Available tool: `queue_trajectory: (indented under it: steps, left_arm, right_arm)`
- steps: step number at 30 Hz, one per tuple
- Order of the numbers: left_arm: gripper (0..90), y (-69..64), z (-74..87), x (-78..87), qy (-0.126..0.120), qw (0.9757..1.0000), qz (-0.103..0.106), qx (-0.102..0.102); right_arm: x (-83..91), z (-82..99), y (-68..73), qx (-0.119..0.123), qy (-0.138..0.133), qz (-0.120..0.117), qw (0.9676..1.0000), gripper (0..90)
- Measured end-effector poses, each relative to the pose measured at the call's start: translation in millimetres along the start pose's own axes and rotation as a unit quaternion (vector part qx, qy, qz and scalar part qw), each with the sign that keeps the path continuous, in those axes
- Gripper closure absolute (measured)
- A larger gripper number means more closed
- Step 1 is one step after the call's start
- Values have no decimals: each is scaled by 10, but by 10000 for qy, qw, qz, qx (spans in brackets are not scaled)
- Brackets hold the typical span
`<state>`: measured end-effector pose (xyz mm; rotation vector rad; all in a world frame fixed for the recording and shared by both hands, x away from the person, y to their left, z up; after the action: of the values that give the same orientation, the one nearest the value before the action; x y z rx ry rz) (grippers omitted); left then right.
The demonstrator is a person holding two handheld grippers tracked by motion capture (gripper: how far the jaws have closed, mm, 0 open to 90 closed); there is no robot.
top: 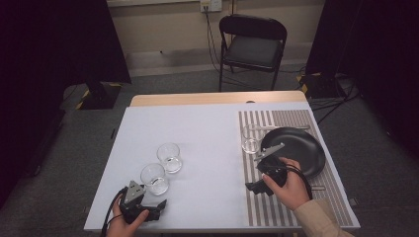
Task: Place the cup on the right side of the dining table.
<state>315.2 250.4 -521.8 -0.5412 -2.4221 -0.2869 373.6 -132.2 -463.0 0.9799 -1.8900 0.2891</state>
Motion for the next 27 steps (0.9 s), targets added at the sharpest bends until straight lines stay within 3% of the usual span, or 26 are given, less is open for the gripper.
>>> queue_trajectory:
  steps: [27]
  left_arm:
    - [0, 0, 1, 0, -5, 10000, -4, 2]
  right_arm:
    - [-76, 217, -29, 0, -20, 12, 10000, 158]
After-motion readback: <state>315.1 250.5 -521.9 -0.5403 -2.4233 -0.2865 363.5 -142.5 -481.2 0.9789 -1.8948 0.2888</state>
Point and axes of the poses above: each handheld gripper's, and its own axes: x roughly backward along the jaws, z roughly out of its underside, y roughly to its left, the point moved 5 cm from there along -x, roughly forward along the jaws, and after that the axes turned 7 degrees about -z, right-handed, at the moved point
